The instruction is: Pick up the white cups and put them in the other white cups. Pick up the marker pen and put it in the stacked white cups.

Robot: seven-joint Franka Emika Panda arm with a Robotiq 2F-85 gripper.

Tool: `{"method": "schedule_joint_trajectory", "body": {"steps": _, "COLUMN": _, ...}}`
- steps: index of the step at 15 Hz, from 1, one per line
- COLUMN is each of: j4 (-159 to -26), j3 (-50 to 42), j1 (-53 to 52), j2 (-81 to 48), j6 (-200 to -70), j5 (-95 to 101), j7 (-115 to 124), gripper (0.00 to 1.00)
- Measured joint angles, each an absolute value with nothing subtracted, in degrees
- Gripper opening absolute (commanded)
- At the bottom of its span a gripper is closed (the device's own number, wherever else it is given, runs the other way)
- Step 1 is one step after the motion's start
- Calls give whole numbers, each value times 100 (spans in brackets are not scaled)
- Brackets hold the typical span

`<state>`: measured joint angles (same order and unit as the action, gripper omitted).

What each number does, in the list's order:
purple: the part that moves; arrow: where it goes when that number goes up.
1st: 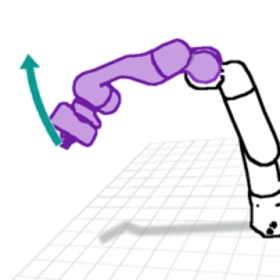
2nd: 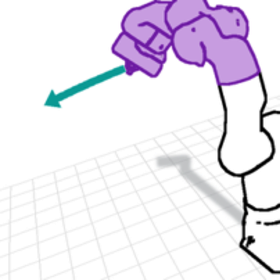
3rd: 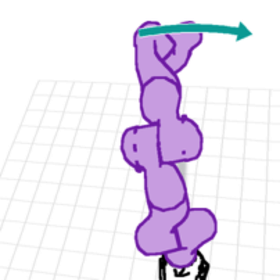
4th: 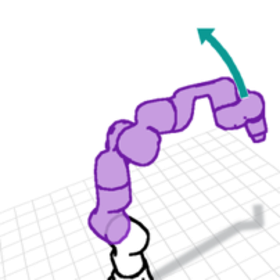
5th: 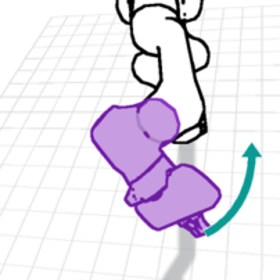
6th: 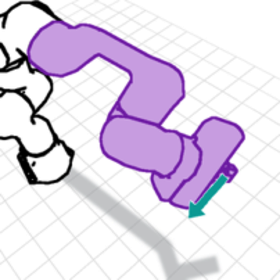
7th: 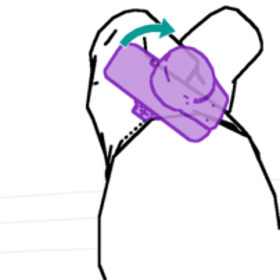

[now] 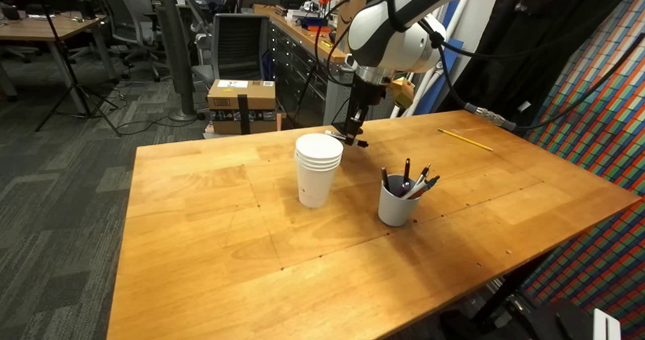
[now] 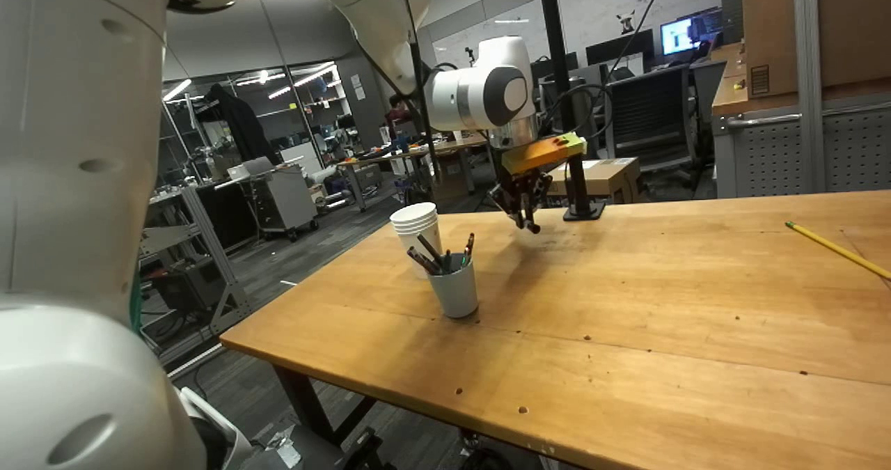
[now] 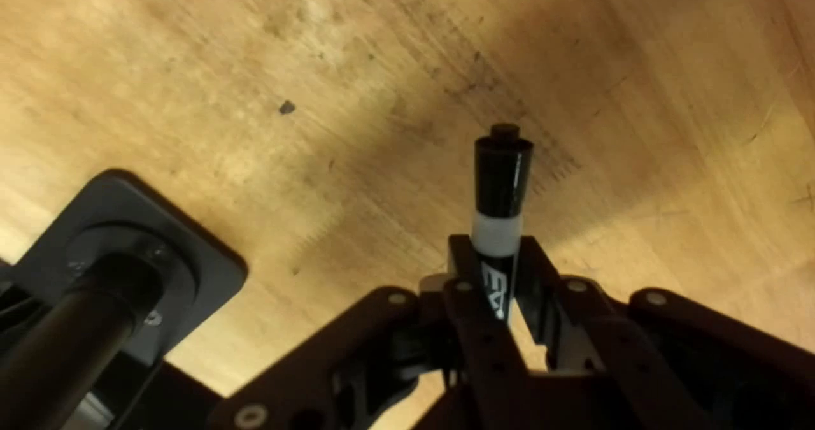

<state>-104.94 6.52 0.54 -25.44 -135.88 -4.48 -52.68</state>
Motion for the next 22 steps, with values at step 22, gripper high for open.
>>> {"method": "schedule_joint_trajectory", "body": {"steps": 22, "j4": -11296, "j3": 865, "j1": 39, "j2": -612, "j6": -14160, "j5": -2990, "j7": -3285, "gripper": 8}}
